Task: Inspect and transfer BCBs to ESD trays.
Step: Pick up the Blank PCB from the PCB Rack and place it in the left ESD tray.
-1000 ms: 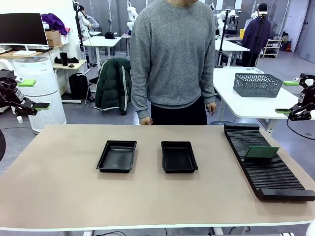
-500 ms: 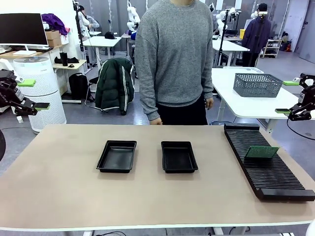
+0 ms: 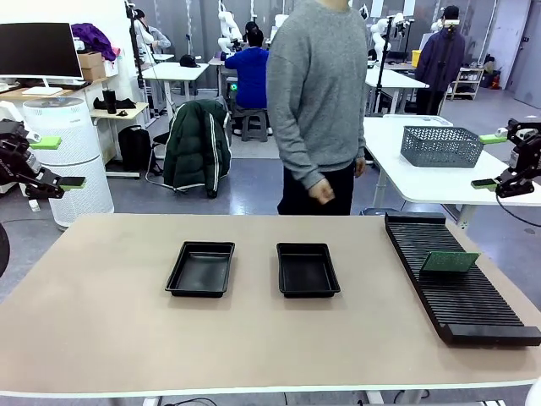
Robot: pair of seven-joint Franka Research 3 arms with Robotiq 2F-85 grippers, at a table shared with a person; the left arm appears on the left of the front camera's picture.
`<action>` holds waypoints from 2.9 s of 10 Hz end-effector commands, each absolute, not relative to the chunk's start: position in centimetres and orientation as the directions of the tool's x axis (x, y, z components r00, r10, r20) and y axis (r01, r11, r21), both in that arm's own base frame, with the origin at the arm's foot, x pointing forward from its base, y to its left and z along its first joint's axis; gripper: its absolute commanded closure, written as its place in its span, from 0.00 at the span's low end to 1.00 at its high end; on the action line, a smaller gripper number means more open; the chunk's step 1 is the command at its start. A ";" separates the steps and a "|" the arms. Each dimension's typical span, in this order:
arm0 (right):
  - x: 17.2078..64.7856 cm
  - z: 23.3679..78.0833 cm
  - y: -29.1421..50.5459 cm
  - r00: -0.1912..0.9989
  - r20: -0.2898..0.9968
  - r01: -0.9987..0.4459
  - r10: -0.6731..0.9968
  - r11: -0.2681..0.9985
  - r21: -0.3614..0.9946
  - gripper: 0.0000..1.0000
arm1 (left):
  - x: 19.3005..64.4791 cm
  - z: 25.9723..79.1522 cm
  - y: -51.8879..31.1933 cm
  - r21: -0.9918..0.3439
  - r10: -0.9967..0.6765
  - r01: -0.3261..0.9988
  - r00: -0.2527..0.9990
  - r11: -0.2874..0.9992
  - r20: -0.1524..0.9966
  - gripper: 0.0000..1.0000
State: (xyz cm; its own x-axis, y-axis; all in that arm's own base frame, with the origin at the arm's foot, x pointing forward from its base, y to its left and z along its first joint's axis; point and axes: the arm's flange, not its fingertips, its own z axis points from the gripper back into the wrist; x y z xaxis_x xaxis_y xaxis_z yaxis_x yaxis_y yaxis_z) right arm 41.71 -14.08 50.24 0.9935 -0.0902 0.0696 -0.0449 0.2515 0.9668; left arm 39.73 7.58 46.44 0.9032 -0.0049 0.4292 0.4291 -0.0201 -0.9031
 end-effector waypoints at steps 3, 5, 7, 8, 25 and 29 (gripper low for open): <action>43.6 52.4 -13.5 0.943 0.286 -0.333 0.172 0.451 0.828 0.00 | 39.6 46.5 7.4 -0.901 0.008 0.433 0.901 -0.013 0.433 0.00; 43.7 53.3 -13.1 0.868 0.328 -0.487 0.372 0.516 0.705 0.00 | 39.6 46.5 7.4 -0.901 0.008 0.433 0.901 -0.013 0.433 0.00; 43.4 54.0 -12.2 0.709 0.372 -0.684 0.600 0.456 0.569 0.00 | 39.6 46.5 7.4 -0.901 0.008 0.433 0.901 -0.013 0.433 0.00; 43.1 53.8 -12.1 0.575 0.402 -0.795 0.713 0.370 0.480 0.00 | 39.6 46.5 7.4 -0.901 0.008 0.433 0.901 -0.013 0.433 0.00; 40.3 52.6 -6.3 0.030 0.064 -0.990 0.998 0.038 -0.134 0.00 | 39.6 46.5 7.4 -0.901 0.008 0.433 0.901 -0.013 0.433 0.00; 40.5 53.1 -6.7 0.012 0.085 -0.993 0.996 0.022 -0.112 0.00 | 39.6 46.5 7.4 -0.901 0.008 0.433 0.901 -0.013 0.433 0.00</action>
State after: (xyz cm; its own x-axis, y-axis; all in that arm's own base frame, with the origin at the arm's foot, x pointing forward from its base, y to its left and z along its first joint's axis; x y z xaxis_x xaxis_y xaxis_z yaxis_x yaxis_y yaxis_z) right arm 40.56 -6.86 53.19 0.0122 0.9957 0.0919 -0.9929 0.0230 -0.1168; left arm 39.71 7.54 46.39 0.9036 -0.0050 0.4283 0.4281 -0.0204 -0.9035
